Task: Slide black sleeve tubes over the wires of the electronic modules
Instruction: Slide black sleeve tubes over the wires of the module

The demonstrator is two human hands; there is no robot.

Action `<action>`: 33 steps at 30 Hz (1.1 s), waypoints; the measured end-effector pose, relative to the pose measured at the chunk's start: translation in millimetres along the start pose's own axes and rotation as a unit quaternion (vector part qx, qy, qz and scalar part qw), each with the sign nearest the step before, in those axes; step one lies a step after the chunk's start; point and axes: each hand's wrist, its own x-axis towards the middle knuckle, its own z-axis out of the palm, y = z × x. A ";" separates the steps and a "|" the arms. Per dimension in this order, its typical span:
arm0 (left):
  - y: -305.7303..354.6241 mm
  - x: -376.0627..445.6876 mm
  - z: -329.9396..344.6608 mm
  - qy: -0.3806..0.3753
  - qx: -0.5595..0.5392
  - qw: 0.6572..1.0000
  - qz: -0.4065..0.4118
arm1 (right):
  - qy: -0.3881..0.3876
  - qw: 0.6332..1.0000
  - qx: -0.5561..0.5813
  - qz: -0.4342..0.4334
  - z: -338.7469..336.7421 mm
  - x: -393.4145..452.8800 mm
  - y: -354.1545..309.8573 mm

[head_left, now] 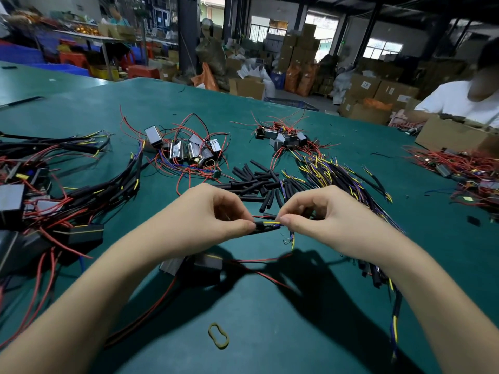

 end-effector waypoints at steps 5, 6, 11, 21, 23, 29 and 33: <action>-1.1 -1.2 -6.9 -0.046 0.007 0.997 -0.055 | -0.010 1.000 -0.027 -0.010 7.2 0.8 -2.2; -0.7 -1.8 -7.0 -0.051 0.005 0.997 -0.060 | -0.005 0.999 -0.036 -0.018 9.3 1.3 -3.0; -0.3 -2.6 -8.0 -0.058 0.003 0.996 -0.066 | 0.011 0.998 -0.044 -0.043 16.1 3.8 -2.2; -1.2 -3.5 -9.0 -0.083 -0.005 0.993 -0.082 | -0.035 0.995 -0.072 -0.064 19.1 2.9 -1.6; -2.6 -4.6 -11.5 -0.089 -0.004 0.992 -0.091 | -0.039 0.996 -0.057 -0.055 20.9 2.5 -0.3; -1.0 -4.7 -11.1 -0.076 -0.026 0.993 -0.087 | -0.006 0.999 -0.016 -0.031 25.1 4.8 6.1; 2.1 -2.1 2.4 -0.031 -0.039 0.997 -0.061 | 0.011 0.999 0.027 -0.021 28.0 8.4 5.7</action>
